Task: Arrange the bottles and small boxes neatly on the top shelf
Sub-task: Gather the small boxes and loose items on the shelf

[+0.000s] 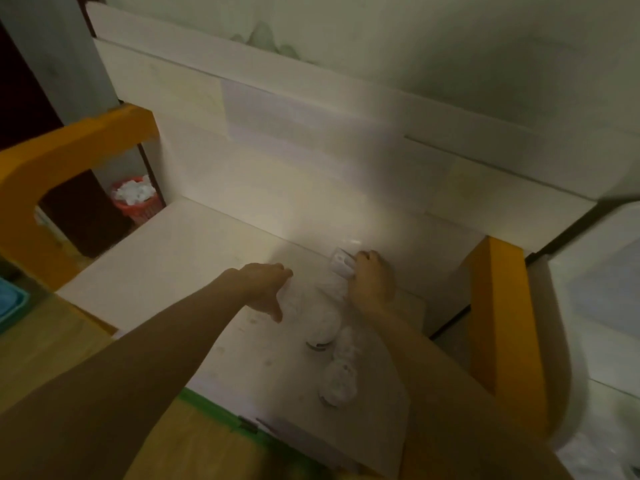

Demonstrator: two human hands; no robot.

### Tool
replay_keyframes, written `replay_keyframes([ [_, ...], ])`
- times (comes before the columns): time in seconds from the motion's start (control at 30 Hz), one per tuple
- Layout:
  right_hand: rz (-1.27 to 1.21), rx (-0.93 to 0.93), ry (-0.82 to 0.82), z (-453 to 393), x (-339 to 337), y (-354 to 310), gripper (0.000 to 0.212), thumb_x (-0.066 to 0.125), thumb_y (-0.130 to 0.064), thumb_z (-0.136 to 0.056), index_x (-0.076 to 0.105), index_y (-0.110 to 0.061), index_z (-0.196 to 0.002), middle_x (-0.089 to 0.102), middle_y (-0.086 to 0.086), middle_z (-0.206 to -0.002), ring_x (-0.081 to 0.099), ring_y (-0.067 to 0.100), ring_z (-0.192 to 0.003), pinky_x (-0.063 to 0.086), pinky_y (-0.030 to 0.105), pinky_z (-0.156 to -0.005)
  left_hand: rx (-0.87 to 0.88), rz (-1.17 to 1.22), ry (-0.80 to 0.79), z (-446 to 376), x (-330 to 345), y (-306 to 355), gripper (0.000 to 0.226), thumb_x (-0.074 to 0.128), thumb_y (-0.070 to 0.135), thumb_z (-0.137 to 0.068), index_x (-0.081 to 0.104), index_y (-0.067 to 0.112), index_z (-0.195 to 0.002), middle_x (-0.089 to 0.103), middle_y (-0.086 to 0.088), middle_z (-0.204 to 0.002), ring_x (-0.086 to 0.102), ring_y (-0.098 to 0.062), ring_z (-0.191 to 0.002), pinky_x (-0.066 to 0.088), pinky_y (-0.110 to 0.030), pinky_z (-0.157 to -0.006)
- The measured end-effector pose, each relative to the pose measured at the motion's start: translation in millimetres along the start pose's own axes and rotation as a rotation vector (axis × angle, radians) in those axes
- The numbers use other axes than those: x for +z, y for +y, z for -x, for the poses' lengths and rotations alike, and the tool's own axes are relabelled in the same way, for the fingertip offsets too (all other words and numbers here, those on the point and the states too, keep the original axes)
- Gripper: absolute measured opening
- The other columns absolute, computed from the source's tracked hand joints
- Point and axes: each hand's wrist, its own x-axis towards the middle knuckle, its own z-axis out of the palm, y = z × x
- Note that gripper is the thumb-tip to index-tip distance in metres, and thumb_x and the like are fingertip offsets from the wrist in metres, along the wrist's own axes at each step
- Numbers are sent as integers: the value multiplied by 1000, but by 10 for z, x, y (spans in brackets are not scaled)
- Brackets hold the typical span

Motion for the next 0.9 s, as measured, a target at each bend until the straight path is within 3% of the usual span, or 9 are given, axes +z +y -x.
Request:
replay_keyframes([
  [0.1, -44, 29, 69, 66, -62, -23, 20, 61, -16, -89, 58, -13, -109, 55, 7, -119, 56, 27, -104, 41, 30, -73, -12, 98, 73, 64, -52, -126, 108, 77, 61, -72, 21, 21, -155, 39, -2, -149, 47, -26, -130, 43, -37, -104],
  [0.23, -150, 55, 103, 266, -255, -113, 24, 58, -20, -92, 54, -16, -115, 61, 4, -112, 60, 24, -97, 43, 30, -73, -43, 289, 169, 201, -122, -167, 107, 74, 65, -72, 22, 21, -154, 38, -3, -152, 46, -25, -132, 41, -39, -106],
  [0.37, -213, 25, 174, 548, -524, -180, 25, 54, -25, -95, 55, -18, -120, 65, 1, -105, 61, 18, -86, 45, 28, -72, 17, 432, 261, 412, -223, -48, 100, 75, 63, -72, 30, 20, -150, 48, -4, -143, 55, -26, -120, 47, -38, -96],
  [0.53, -353, 27, 293, 986, -914, -157, 34, 58, -33, -96, 55, -24, -128, 67, -5, -115, 64, 16, -99, 55, 37, -86, 94, 530, 327, 667, -357, 159, 100, 67, 72, -71, 30, 24, -151, 50, -4, -142, 57, -24, -118, 48, -38, -97],
  [0.67, -392, 12, 393, 1407, -1325, -71, 32, 61, -33, -94, 58, -24, -125, 67, -7, -110, 60, 10, -93, 52, 30, -80, 184, 755, 308, 836, -580, 489, 77, 54, 69, -84, 40, 26, -146, 54, 0, -135, 58, -24, -115, 46, -35, -93],
  [0.77, -403, 13, 461, 1713, -1605, 60, 37, 63, -35, -93, 57, -23, -128, 65, -8, -108, 62, 12, -93, 51, 30, -78, 286, 1012, 265, 942, -707, 802, 59, 43, 62, -94, 53, 21, -135, 62, -5, -122, 63, -21, -91, 49, -32, -78],
  [0.9, -459, 71, 562, 2024, -1857, 279, 37, 62, -46, -90, 59, -31, -124, 64, -17, -106, 60, 4, -96, 51, 24, -82, 324, 1127, 207, 1222, -845, 1207, 98, 32, 87, -64, 63, 9, -117, 71, -16, -96, 67, -28, -81, 50, -43, -90],
])
